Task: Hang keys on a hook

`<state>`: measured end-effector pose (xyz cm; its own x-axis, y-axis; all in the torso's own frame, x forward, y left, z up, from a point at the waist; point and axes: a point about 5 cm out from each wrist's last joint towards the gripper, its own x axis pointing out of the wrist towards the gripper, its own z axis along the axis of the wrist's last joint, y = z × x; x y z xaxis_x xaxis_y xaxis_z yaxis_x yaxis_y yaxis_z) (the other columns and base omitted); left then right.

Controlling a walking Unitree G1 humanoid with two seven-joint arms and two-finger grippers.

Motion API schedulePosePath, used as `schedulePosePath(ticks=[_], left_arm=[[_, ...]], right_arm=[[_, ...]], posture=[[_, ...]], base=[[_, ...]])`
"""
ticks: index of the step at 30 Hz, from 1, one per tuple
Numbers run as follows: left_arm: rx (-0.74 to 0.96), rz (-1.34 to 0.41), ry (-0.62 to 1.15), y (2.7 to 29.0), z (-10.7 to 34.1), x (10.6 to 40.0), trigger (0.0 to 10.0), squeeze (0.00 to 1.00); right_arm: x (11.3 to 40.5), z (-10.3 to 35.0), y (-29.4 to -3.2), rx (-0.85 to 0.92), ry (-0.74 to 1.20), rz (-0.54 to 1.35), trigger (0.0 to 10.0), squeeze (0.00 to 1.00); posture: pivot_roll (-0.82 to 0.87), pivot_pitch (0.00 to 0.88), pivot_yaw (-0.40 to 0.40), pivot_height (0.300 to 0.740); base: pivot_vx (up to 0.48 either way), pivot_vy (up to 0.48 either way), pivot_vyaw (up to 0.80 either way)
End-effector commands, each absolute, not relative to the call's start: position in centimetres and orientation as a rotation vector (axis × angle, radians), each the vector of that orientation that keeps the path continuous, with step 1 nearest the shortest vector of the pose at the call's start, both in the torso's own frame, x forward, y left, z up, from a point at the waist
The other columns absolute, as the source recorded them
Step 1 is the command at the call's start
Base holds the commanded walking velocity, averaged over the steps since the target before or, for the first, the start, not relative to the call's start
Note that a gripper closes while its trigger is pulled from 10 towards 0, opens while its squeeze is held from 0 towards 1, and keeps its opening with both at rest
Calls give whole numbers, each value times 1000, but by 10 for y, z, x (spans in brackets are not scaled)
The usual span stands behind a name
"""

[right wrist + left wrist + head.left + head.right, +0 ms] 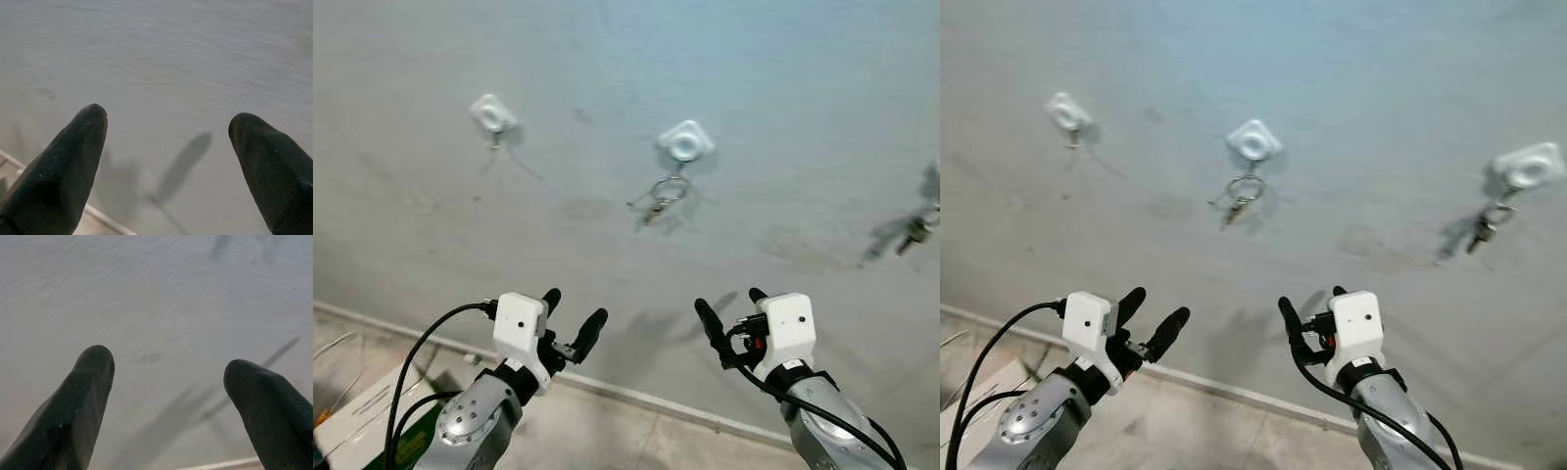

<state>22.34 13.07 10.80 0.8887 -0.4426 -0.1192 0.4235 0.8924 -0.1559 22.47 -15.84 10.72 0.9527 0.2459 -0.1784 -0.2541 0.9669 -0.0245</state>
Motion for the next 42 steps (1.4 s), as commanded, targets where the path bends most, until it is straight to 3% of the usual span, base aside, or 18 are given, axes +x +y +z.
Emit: schedulePosePath(ticks=[1, 11, 16, 42], left_arm=[[-148, -432, 191, 135, 101, 223, 10000, 0], [-169, -429, 206, 135, 101, 221, 10000, 0], [-170, -429, 212, 136, 101, 221, 10000, 0], [-153, -432, 216, 135, 102, 222, 10000, 0]], right_arm=[[224, 105, -155, -37, 186, 273, 10000, 0], [222, 103, -153, -28, 194, 286, 10000, 0], [221, 103, -152, -24, 195, 289, 10000, 0], [222, 104, -155, -24, 195, 285, 10000, 0]], posture=[[-66, 83, 90, 740], [-65, 99, 82, 740], [-64, 110, 80, 740], [-56, 107, 75, 740]], base=[[0, 0, -800], [0, 0, -777], [0, 0, 0], [0, 372, 0]])
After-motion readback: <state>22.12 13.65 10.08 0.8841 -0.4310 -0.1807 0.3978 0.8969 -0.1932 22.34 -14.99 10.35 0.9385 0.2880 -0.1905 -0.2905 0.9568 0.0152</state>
